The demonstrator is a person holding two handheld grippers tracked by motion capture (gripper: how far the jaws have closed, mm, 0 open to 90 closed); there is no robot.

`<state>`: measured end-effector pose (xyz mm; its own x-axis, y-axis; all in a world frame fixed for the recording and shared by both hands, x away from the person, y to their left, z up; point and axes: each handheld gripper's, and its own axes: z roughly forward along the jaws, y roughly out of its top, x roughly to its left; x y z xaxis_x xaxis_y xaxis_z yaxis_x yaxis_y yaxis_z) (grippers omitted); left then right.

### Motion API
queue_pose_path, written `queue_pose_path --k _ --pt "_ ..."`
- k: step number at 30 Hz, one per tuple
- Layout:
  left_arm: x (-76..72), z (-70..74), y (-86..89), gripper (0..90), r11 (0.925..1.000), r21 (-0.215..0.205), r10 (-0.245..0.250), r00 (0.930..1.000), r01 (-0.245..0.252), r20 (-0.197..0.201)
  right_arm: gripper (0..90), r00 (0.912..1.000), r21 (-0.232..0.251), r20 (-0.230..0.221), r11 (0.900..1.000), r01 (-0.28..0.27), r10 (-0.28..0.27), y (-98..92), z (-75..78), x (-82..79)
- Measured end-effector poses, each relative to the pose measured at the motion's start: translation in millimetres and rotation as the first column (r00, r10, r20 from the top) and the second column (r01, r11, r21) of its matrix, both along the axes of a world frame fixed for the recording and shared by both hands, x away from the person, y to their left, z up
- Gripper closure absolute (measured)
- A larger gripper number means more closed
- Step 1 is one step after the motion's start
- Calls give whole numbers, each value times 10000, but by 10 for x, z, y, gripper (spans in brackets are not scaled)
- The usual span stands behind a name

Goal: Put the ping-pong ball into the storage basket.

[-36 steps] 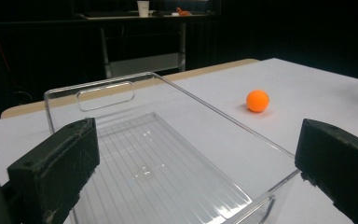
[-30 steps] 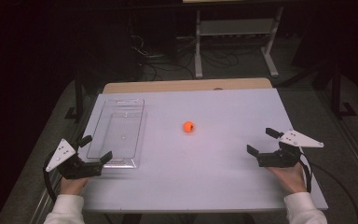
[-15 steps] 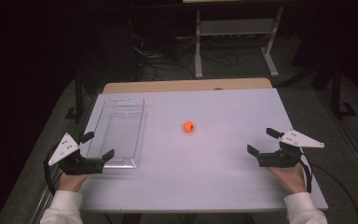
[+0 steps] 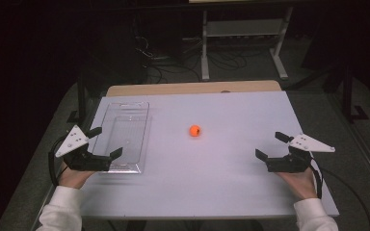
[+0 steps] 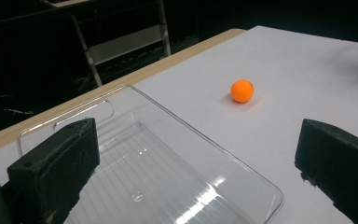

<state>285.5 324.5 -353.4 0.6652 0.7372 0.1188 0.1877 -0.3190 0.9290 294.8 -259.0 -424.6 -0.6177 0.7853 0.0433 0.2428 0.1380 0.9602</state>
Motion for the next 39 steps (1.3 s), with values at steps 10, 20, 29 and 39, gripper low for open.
queue_pose_path --k 10,20,29,39 --pt "82 83 -101 0 9989 320 -332 9992 340 -233 0 10000 -33 2 10000 -29 29 8 -1 0" --pt "196 122 -192 0 9959 631 -600 9960 641 -656 0 9999 -105 -31 9999 -96 96 21 -7 3" --pt "312 165 -283 0 9913 1040 -721 9934 812 -887 0 10000 -90 -25 9999 -50 50 11 -5 2" --pt "391 201 -395 0 9833 1478 -906 9898 1065 -1101 0 9999 -92 -62 9999 -94 94 14 -7 4"
